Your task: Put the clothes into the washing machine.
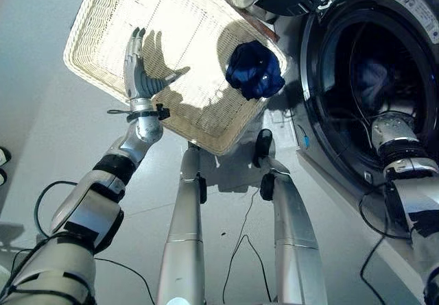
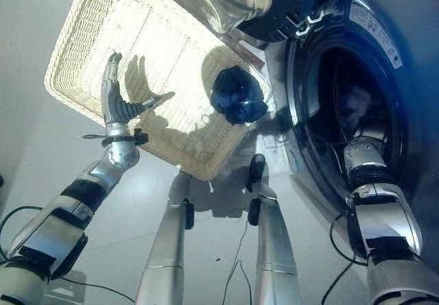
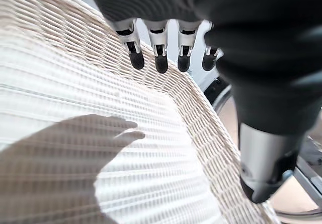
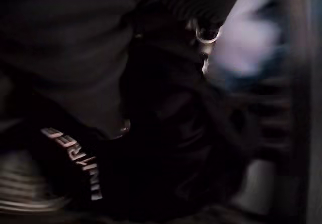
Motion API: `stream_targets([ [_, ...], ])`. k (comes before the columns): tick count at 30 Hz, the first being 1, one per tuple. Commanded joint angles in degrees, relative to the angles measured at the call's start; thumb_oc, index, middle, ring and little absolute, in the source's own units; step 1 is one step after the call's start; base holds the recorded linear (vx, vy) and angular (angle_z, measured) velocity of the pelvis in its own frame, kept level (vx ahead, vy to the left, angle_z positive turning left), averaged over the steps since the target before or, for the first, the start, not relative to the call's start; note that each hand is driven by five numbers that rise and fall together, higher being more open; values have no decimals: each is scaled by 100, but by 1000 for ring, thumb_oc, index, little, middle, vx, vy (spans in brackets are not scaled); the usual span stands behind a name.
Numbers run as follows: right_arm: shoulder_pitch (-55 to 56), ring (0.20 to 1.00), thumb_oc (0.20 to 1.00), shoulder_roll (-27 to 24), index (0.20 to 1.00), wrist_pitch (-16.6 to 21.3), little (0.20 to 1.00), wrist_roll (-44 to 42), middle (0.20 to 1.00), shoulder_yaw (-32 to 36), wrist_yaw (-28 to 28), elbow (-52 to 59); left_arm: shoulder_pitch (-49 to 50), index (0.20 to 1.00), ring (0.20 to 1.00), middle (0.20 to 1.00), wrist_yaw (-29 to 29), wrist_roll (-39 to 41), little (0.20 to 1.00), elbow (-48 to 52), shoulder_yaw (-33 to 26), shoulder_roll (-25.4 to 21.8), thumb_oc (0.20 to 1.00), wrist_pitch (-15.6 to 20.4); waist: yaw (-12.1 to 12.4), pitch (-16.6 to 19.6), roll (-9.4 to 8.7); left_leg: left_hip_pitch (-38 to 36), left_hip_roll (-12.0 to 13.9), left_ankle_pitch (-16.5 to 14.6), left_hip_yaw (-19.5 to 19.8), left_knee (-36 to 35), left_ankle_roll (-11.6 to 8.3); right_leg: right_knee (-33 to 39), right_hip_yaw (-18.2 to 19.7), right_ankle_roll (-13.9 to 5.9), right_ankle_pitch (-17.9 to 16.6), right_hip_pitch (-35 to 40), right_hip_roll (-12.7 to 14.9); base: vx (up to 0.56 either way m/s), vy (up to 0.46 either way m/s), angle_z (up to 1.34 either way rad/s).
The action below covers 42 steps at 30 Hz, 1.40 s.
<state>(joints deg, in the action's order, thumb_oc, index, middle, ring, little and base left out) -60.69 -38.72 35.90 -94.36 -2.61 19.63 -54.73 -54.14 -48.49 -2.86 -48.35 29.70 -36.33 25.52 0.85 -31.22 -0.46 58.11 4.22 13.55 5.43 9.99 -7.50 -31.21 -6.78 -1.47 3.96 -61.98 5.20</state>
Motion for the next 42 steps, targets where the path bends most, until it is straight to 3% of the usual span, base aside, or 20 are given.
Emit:
stream_targets([
  [1,160,200,200,-1526,200,1048,200,1302,200,450,1113,312,19,1000,1000,1000,-45,292,1000,-25,-450,-346,1000,245,-175,143,-472,-198,-355,-1053,-308,800,171,1146,-107,-673,-1057,511,-351,-18,15,-9],
  [2,237,382,382,-1631,382,982,382,1588,382,525,1296,335,30,1000,1000,1000,-23,299,1000,-53,-459,-397,1000,265,-193,143,-484,-209,-361,-1062,-302,805,183,1151,-97,-670,-1057,521,-356,-10,20,-5],
  [3,313,762,762,-1705,762,883,762,1719,762,569,1277,329,32,1000,1000,1000,13,287,1000,-69,-479,-429,1000,272,-198,143,-497,-208,-376,-1071,-293,806,197,1160,-99,-670,-1056,525,-358,0,0,0],
  [4,364,1000,1000,-1742,1000,759,1000,1880,1000,584,1216,278,25,1000,1000,1000,33,297,1000,-71,-480,-439,1000,260,-200,143,-502,-204,-390,-1076,-282,810,208,1169,-100,-669,-1056,525,-357,0,0,0],
  [8,404,1000,1000,-1751,1000,-375,1000,2243,1000,294,589,-171,-103,1000,1000,1000,170,401,1000,-94,-441,-470,1000,205,-134,143,-486,-200,-442,-1081,-232,798,245,1178,-135,-659,-1037,514,-321,3,-16,4],
  [11,-16,1000,1000,-1676,1000,-1839,1000,3480,1000,-569,569,-973,-411,1000,1000,1000,269,488,1000,-145,-293,-434,1000,100,-36,143,-424,-160,-502,-1036,-189,744,275,1222,-202,-646,-1058,468,-275,4,-43,4],
  [12,-72,1000,1000,-1659,1000,-2011,1000,3633,1000,-711,581,-1090,-472,1000,1000,1000,291,502,1000,-167,-263,-428,1000,92,-16,143,-421,-157,-513,-1029,-180,743,281,1226,-210,-642,-1062,466,-268,-1,-47,2],
  [13,-245,1000,1000,-1595,1000,-2735,1000,4172,1000,-1085,534,-1376,-619,1000,1000,1000,332,516,1000,-232,-192,-386,1000,64,27,143,-400,-137,-537,-1017,-161,745,295,1232,-236,-633,-1067,451,-246,2,-40,3],
  [14,-391,1000,1000,-1515,1000,-3084,1000,4377,1000,-1359,498,-1539,-698,1000,1000,1000,291,511,1000,-249,-122,-331,1000,25,48,143,-364,-109,-548,-999,-151,749,302,1223,-255,-622,-1074,424,-238,10,-36,5],
  [17,-575,1000,1000,-1259,1000,-3765,1000,5183,1000,-1794,827,-1596,-834,1000,1000,1000,186,551,1000,-237,8,-207,1000,-85,88,143,-263,-61,-562,-988,-167,784,316,1130,-288,-606,-1043,347,-203,8,-3,3],
  [19,-652,1000,1000,-1070,1000,-4026,1000,5511,1000,-1909,880,-1559,-928,1000,1000,1000,160,590,1000,-283,32,-170,1000,-80,97,143,-210,-32,-576,-969,-178,750,320,1139,-286,-604,-1033,306,-200,0,0,0],
  [22,-727,1000,1000,-808,1000,-4079,1000,5602,1000,-2002,1152,-1492,-1032,1000,1000,1000,97,593,1000,-308,28,-81,1000,-117,107,143,-137,13,-585,-965,-188,719,325,1118,-273,-606,-1000,236,-193,0,0,0],
  [27,-605,1000,1000,-410,1000,-3385,1000,6169,1000,-2019,1502,-1149,-1113,1000,1000,1000,16,681,1000,-488,-121,63,1000,-6,56,143,-70,60,-571,-944,-259,613,301,1151,-227,-604,-945,152,-212,-17,53,2],
  [32,-198,1000,1000,-129,1000,-2843,1000,7259,1000,-2143,2160,84,-1054,1000,1000,1000,-151,607,1000,-528,-272,186,1000,26,-58,143,-32,111,-561,-919,-354,549,260,1141,-140,-587,-856,56,-261,-11,72,3],
  [36,284,1000,1000,39,1000,-2813,1000,8048,1000,-2300,2403,1381,-885,1000,1000,1000,-362,502,1000,-373,-441,244,1000,-20,-167,143,-34,151,-571,-901,-434,512,238,1147,-74,-563,-789,-13,-307,-11,69,0],
  [42,977,1000,1000,411,1000,-2724,1000,9249,1000,-2370,2108,2693,-626,1000,1000,1000,-591,293,1000,-200,-698,398,1000,-55,-273,143,-19,149,-577,-876,-501,492,233,1102,-28,-530,-697,-50,-338,-7,56,-5],
])
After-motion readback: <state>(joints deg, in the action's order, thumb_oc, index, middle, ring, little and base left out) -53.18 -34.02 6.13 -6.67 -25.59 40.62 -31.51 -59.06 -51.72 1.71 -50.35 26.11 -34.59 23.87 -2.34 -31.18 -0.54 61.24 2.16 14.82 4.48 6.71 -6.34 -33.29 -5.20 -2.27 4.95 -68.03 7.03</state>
